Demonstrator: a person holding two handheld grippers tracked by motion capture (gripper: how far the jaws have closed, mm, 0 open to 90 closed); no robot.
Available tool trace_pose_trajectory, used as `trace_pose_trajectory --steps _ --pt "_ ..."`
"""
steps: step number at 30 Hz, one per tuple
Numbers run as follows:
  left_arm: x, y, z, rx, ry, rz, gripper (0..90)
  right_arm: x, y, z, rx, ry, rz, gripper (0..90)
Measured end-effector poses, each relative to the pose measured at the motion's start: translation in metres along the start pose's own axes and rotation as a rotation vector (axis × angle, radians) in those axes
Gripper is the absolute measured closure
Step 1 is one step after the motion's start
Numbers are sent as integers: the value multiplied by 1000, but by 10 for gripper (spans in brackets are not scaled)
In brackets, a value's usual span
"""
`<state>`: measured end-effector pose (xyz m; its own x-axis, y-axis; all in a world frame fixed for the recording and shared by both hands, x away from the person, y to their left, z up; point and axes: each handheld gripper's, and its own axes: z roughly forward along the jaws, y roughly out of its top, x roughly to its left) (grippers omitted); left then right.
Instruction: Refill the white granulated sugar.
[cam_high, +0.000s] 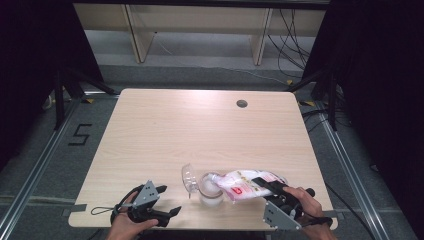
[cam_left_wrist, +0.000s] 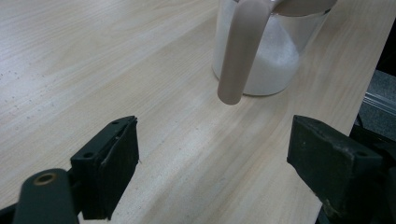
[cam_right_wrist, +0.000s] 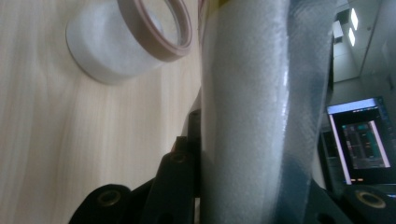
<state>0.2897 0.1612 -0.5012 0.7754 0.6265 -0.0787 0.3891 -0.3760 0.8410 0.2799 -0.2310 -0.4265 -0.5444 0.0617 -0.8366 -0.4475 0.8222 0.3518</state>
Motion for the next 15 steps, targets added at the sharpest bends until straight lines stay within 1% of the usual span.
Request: trace_pose_trajectory --steps 1,2,3,5,6,7,8,9,10,11,12,13,14,15 --pt "0 0 0 0 0 0 162 0 0 0 0 0 0 804" --pt "0 0 0 0 -2 0 162 -1 -7 3 -44 5 75 805" --pt "0 0 0 0 -2 0 162 -1 -7 3 -44 5 75 805" --pt "0 0 0 4 -2 -7 162 -2 -13 4 -76 8 143 806" --pt "0 0 0 6 4 2 162 -2 -16 6 -101 10 183 807" --pt "0 0 0 7 4 2 162 -2 -19 7 -116 17 244 807" --pt "0 0 0 7 6 -1 163 -3 -24 11 -138 10 308 808" --pt "1 -1 0 9 20 -3 163 -4 -27 14 -148 3 342 809" --pt "1 -1 0 9 20 -3 163 -4 -27 14 -148 3 342 809" --pt "2 -1 0 6 23 -12 163 -5 -29 16 -167 7 361 809" --pt "3 -1 0 6 14 -14 163 -5 -31 19 -189 9 406 810" --pt "3 -1 0 3 13 -19 163 -5 -34 23 -209 8 435 810" --pt "3 -1 0 2 20 -8 163 -6 -38 29 -239 15 491 811" --pt "3 -1 0 2 20 -8 163 -7 -40 33 -249 19 515 811"
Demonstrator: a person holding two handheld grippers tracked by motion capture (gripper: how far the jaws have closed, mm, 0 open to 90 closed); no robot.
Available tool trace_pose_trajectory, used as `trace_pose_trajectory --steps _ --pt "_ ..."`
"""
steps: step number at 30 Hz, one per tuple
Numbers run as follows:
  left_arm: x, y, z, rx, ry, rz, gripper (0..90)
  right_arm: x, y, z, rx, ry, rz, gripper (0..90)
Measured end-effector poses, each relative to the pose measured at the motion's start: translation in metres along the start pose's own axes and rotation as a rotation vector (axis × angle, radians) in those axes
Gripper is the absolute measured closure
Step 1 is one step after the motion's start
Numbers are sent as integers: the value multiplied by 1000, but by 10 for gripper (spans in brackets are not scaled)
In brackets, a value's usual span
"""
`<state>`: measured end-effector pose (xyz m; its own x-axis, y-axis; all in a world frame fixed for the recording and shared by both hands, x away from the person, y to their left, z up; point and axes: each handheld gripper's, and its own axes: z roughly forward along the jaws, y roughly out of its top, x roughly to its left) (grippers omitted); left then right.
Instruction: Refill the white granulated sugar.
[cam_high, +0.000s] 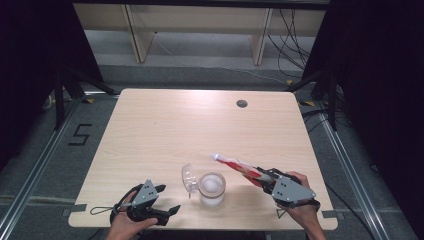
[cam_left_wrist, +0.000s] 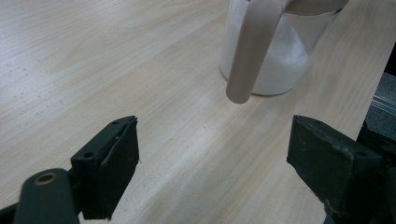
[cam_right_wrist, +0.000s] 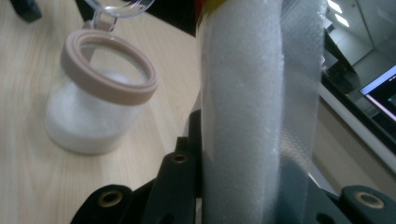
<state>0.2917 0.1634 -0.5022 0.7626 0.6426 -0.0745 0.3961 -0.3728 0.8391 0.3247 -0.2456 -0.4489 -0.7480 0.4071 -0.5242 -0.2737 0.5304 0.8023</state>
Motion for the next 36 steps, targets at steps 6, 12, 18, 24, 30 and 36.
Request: trace_pose_trajectory --steps 6,12,18,24,30,36 --pt "0 0 0 0 -8 -7 164 -5 -11 18 -14 16 87 813" --pt "-1 0 0 -1 -6 -7 164 -10 -21 26 -42 8 177 813" --pt "0 1 -1 -9 -8 6 164 -12 -29 32 -16 -1 221 814" --pt "-1 0 0 -10 -9 -16 163 -14 -31 32 23 -4 232 812" --pt "0 0 -1 1 -2 0 163 -12 -29 27 83 -32 231 808" --pt "0 0 -2 -4 -2 -8 164 -11 -29 20 110 -30 250 805"
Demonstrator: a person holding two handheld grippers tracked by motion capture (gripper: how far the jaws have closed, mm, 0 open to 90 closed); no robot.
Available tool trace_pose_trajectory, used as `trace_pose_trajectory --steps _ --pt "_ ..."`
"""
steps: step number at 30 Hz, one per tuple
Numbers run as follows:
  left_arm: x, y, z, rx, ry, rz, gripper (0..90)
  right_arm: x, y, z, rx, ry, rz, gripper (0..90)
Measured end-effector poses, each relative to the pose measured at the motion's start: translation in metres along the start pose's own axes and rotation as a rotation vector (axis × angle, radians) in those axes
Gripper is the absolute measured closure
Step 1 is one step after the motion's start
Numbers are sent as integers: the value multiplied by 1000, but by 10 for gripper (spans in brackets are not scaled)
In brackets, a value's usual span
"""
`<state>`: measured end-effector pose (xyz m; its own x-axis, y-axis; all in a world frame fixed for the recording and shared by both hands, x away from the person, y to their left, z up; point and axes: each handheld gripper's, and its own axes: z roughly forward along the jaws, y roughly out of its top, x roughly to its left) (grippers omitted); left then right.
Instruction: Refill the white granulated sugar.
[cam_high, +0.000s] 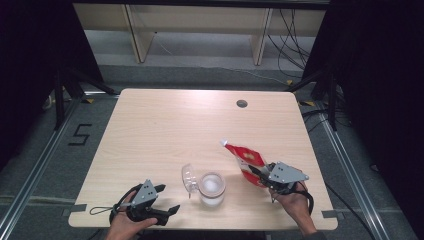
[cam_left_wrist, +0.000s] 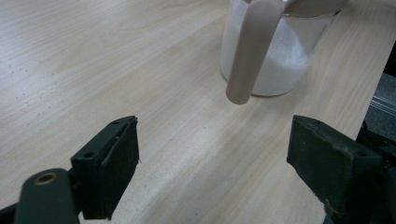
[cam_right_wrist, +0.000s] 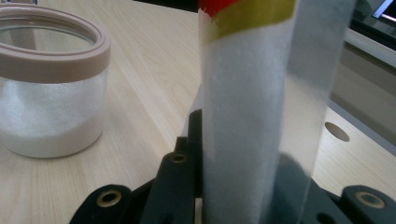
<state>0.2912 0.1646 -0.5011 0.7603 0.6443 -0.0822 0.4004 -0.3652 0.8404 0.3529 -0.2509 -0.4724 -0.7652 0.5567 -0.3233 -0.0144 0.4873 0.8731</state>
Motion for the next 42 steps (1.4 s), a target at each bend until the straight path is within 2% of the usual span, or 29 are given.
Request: trace_pose_trajectory --steps 4,5,8,13,16,17,23,26,34,37,38,39,40,41,42 --pt "0 0 0 1 -1 2 164 -1 -2 -5 9 -22 23 800" --pt "0 0 0 0 -2 0 163 -2 -4 -10 24 -19 68 797" --pt "0 0 0 2 -2 2 164 -4 -5 -13 19 -32 63 797" --pt "0 0 1 2 -1 2 164 -5 -10 -21 31 -31 90 798" --pt "0 0 1 1 -1 2 164 -6 -11 -23 33 -35 85 798" --pt "0 0 1 1 -1 3 164 -5 -12 -24 34 -32 103 798" --pt "0 0 0 1 -1 3 164 -5 -12 -25 36 -30 115 794" --pt "0 0 0 2 0 4 164 -6 -13 -24 13 -40 143 778" --pt "0 0 0 1 0 4 164 -5 -14 -32 15 -50 175 693" --pt "0 0 0 2 0 4 163 -4 -11 -35 11 -61 180 617" --pt "0 0 0 2 0 4 164 -4 -11 -35 11 -61 180 617" --pt "0 0 0 1 0 4 163 -2 -10 -37 19 -74 190 553" --pt "0 0 0 1 0 4 164 -2 -10 -37 19 -74 190 553" --pt "0 0 0 0 -1 4 164 -2 -9 -40 24 -88 220 482" --pt "0 0 0 0 -1 4 163 -2 -9 -40 24 -88 220 482"
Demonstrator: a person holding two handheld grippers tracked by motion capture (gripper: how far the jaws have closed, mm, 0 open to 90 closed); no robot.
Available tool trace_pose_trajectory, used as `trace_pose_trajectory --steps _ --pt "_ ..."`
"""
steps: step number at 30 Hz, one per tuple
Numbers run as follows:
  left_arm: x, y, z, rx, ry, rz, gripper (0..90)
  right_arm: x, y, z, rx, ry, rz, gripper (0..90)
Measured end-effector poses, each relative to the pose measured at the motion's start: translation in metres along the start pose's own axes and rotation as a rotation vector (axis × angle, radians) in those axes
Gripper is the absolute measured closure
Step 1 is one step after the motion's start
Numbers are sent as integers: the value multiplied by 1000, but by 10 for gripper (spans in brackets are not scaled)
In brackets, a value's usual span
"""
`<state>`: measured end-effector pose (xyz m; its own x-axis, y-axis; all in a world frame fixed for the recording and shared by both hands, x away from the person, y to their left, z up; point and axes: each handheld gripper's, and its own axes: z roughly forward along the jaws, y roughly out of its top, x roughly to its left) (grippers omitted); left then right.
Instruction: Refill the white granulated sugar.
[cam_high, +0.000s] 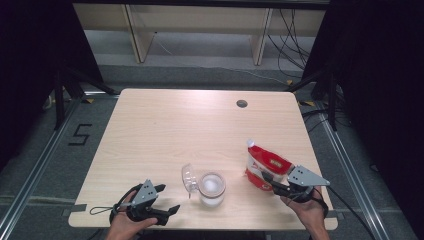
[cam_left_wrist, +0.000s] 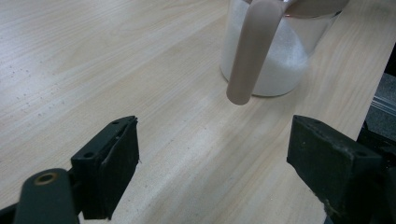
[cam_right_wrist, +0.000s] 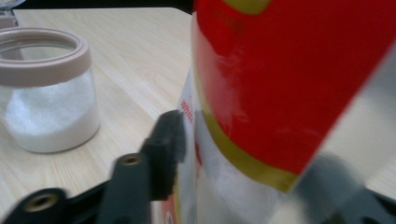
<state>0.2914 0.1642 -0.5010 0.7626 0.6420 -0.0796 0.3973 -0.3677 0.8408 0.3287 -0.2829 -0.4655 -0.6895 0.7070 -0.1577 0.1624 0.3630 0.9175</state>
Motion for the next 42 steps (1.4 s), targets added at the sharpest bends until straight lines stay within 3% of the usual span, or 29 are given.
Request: trace_pose_trajectory --steps 2,3,9,11,12,18,19,22,23,24,26,27,29,30,32,34,35,36,37,39,42 --pt "-1 0 0 -8 2 -8 164 -1 -1 -1 -6 6 16 444" --pt "-1 0 0 -9 3 -8 164 2 -1 -4 5 -11 51 410" --pt "0 0 0 -3 -2 -4 163 4 -1 -11 25 -24 63 362" --pt "-1 0 0 -8 -3 -12 164 7 -1 -15 23 -44 93 351" --pt "-1 0 1 -15 -5 -13 164 9 -1 -17 32 -26 126 350" --pt "1 0 0 11 4 15 164 14 -1 -22 32 -54 105 344" --pt "-1 0 1 -14 -5 -11 163 16 -1 -24 41 -62 75 337" --pt "0 0 1 -13 -7 -13 163 17 -1 -26 43 -67 72 337" --pt "-1 1 1 -11 -6 -17 163 18 -2 -28 59 -80 51 335" --pt "-1 1 1 -9 -7 -21 164 21 -2 -28 70 -67 64 335" --pt "0 1 1 -4 -6 -15 164 23 -3 -30 76 -85 69 335" --pt "0 2 1 -4 -4 -13 163 23 -3 -30 77 -87 41 331" --pt "-1 2 2 -6 -9 -14 164 25 -4 -31 89 -81 60 330" --pt "0 2 1 6 -4 -3 163 25 -4 -31 84 -86 44 331" --pt "-1 2 3 -12 -13 -22 163 26 -5 -32 88 -97 57 332" --pt "-1 3 2 -14 -4 -22 163 26 -6 -33 94 -77 58 333" --pt "1 4 0 20 -2 12 163 26 -7 -34 70 -104 47 328" --pt "1 4 0 20 -2 12 163 26 -7 -34 70 -104 47 328" --pt "-1 4 2 -7 -14 -12 163 29 -7 -35 87 -97 83 324" --pt "-2 4 2 -3 -10 -16 163 28 -8 -36 88 -103 36 317" --pt "-1 4 2 1 -16 -14 163 30 -8 -37 105 -83 66 317"
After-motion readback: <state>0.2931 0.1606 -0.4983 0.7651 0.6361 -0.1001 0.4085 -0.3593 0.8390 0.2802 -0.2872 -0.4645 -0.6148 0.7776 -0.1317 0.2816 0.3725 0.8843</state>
